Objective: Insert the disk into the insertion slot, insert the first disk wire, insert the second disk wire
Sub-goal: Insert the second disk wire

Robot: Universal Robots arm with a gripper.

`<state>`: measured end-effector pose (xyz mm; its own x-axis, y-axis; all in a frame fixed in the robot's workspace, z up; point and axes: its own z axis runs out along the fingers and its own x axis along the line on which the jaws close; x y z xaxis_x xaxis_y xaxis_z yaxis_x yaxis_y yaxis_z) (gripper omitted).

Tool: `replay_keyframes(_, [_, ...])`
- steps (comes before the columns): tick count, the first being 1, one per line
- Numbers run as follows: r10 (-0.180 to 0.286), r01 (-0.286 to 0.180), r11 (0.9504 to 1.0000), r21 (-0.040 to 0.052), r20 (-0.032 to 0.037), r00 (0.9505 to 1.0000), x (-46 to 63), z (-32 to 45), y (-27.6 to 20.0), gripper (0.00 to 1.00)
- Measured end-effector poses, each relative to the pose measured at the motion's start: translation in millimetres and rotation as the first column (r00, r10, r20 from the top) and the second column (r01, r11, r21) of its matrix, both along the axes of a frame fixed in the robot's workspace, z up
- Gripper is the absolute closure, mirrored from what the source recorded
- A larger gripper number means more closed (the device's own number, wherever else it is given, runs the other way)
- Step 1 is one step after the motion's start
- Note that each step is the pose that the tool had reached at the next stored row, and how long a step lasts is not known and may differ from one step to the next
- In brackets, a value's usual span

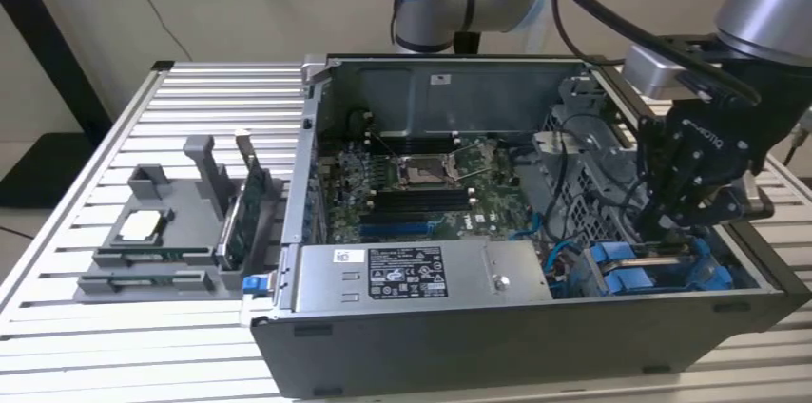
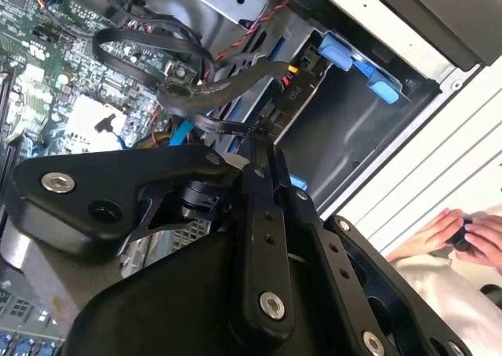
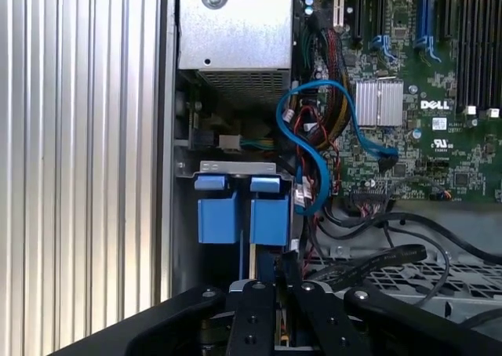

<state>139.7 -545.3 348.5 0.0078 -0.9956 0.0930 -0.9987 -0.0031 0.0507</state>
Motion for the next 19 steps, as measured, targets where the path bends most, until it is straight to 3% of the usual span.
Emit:
replay_keyframes(9, [0.0,0.0,1.0,-0.0006,-0.0004,1.0,1.9,-0.2,0.1,0.85])
replay_keyframes(19, [0.0,0.0,0.9999,-0.0153,-0.0032,1.0,4.9,-3.3,0.1,0.85])
